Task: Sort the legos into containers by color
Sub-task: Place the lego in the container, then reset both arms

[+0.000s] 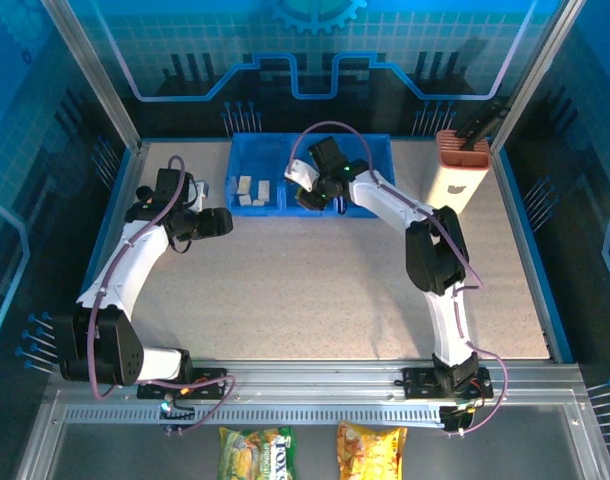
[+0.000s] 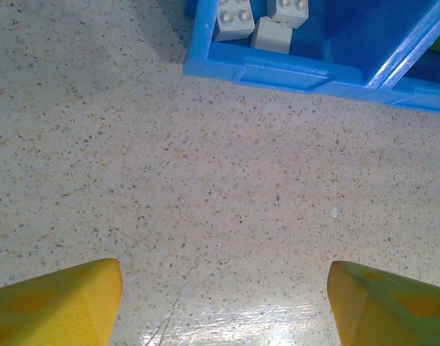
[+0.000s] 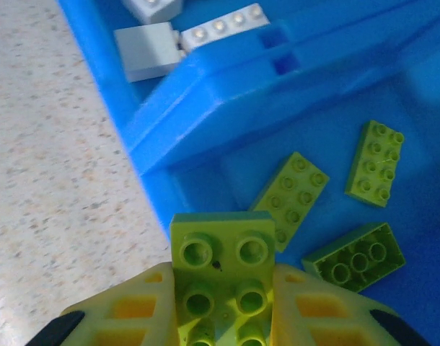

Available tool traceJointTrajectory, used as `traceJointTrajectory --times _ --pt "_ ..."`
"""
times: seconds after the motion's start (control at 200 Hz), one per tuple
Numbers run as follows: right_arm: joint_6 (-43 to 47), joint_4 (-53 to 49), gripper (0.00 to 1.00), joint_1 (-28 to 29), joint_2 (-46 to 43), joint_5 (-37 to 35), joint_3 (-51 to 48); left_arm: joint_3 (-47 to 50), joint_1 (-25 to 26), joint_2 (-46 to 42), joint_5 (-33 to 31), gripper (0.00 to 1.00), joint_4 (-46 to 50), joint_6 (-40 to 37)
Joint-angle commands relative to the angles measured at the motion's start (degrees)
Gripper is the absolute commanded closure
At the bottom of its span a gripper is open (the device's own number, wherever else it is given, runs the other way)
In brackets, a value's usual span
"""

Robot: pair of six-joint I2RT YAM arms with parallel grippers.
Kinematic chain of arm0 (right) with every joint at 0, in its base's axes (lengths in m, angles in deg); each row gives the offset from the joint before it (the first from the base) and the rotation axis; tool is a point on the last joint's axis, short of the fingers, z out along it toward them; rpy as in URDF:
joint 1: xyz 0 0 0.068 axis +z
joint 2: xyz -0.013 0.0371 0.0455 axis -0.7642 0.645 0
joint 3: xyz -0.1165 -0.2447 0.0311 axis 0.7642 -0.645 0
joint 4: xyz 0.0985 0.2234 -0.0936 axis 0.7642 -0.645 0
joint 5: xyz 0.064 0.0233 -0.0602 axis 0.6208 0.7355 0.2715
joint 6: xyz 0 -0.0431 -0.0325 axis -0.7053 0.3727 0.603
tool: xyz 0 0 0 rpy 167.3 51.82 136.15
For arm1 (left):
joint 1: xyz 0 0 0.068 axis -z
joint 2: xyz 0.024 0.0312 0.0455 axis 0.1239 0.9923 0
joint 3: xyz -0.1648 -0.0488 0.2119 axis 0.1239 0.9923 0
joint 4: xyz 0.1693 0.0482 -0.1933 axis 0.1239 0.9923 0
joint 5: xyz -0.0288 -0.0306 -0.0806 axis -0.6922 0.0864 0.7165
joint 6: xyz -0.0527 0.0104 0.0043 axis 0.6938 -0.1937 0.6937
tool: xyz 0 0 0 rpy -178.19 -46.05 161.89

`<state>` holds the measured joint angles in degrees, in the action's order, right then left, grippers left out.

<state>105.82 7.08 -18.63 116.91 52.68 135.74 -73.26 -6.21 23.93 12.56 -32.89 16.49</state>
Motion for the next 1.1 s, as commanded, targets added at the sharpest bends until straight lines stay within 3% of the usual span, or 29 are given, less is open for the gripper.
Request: traceJointTrajectory --times 0.0,0.215,0.35,0.535,0.825,0.88,0.96,0.985,1.0,1.096 --pt "-2.1 -1.2 0.71 -1.1 4.2 0.0 4.8 0.2 -0.8 0.7 -0.1 0.24 -0.4 -0.8" --pt "-2.8 -1.8 0.68 -1.7 12.4 -3.1 13.3 0.2 -0.8 1.0 -0.3 0.24 -0.4 -0.8" --pt "-3.3 -2.1 0.56 -1.7 14.2 -5.5 16.0 0.2 -0.8 1.1 -0.6 0.23 -0.4 -0.8" --pt "-3.7 -0.9 0.44 -1.0 10.0 -7.2 13.9 0.2 -0.9 0.8 -1.2 0.20 0.0 -0.6" --pt "-6.7 5.4 0.34 -0.4 -4.8 -9.4 -2.1 -1.8 -0.9 -0.7 -2.9 0.09 4.0 1.3" --pt "-7.7 6.6 0.30 -0.4 -7.9 -9.8 -5.7 -2.3 -0.8 -0.8 -2.6 0.01 4.9 2.3" --pt "-8.9 8.5 0.22 -0.5 -12.4 -10.6 -11.5 -2.7 -0.8 -1.0 -2.1 0.01 5.6 3.8" --pt "-9.3 9.0 0.05 -0.5 -13.8 -10.7 -13.3 -2.8 -0.8 -1.1 -2.1 0.01 5.8 4.4" --pt "-9.5 9.2 0.00 -0.6 -14.7 -10.8 -14.3 -2.8 -0.8 -1.2 -2.1 0.01 6.0 4.7" --pt "-11.6 10.5 0.00 -1.0 -19.8 -11.8 -20.7 -2.4 -0.8 -1.8 -2.4 0.01 6.2 7.3"
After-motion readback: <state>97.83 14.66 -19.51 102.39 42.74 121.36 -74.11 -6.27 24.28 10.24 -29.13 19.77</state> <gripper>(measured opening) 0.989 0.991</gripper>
